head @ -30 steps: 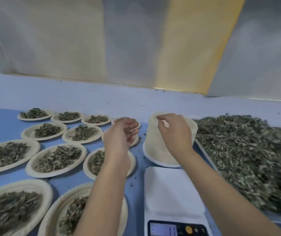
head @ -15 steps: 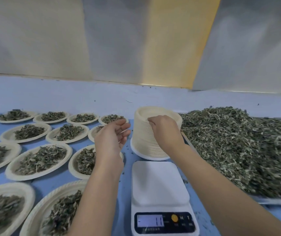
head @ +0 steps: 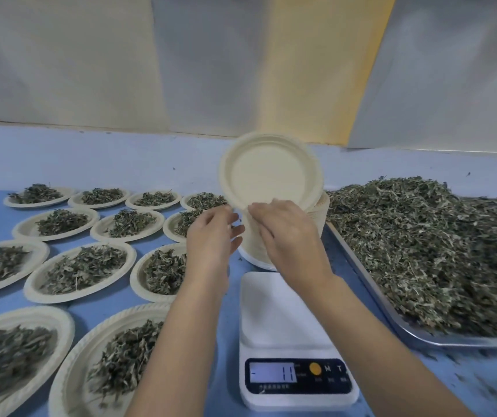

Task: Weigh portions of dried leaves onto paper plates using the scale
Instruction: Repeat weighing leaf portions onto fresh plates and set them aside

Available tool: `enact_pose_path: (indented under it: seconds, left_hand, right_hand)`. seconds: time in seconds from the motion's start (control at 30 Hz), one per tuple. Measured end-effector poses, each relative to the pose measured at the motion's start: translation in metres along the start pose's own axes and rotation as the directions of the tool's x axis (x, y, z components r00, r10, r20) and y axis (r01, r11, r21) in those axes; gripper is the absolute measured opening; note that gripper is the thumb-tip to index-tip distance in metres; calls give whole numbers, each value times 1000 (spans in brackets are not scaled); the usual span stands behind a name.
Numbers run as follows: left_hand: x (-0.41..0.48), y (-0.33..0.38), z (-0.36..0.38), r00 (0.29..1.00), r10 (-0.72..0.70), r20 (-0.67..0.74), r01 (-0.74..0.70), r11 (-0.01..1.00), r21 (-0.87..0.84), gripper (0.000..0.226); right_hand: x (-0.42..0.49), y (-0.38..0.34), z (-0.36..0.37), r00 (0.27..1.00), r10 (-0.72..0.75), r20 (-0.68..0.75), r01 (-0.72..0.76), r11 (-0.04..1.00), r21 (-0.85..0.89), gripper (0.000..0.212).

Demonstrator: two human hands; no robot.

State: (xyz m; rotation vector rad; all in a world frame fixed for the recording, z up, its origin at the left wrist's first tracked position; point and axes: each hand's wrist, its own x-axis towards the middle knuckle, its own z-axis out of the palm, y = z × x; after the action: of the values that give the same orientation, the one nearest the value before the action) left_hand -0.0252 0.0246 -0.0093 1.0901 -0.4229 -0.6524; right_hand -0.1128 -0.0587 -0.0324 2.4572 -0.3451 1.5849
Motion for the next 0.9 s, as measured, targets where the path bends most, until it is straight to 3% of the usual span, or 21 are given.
enact_pose_path:
  seconds: [0.17,0.2,0.27,0.33,0.43,0.53,0.6,0.67,0.73,0.9]
  left_hand:
    - [7,-3,-9,996,92,-3,-91,982,165,22]
    - [8,-3,-11,994,113,1,-110,969,220,25]
    - [10,-3,-14,990,136,43,-143,929,341,26]
    - [11,-1,-16,985,141,102,-172,884,436,20]
    - [8,-1,-15,976,91,196,-181,842,508,8]
    - [8,-6,-14,964,13,267,-162,822,546,31]
    - [6,-10,-14,954,1,300,-197,757,623,22]
    - [5,-10,-16,952,9,307,-230,684,692,12]
    - [6,-9,-20,959,-7,282,-215,627,749,22]
    - [9,-3,-31,971,-140,196,-84,567,820,29]
  right_hand:
    - [-22,-14,-10,994,-107,-20,108,994,26,19]
    - [-22,-15,-14,997,-73,-21,74,997,37,14]
    - [-20,-16,-21,992,129,-5,-127,985,117,19]
    - [-17,-12,-31,923,385,-8,-374,902,215,28]
    - [-17,2,-46,746,664,-53,-636,733,241,43]
    - [-23,12,-60,562,827,-13,-780,535,326,46]
    - [-28,14,-66,485,874,32,-820,441,364,44]
    - [-31,17,-70,442,895,68,-852,394,344,39]
    - [-32,22,-72,416,899,135,-885,367,288,34]
    - [-41,28,-67,407,853,327,-912,400,92,22]
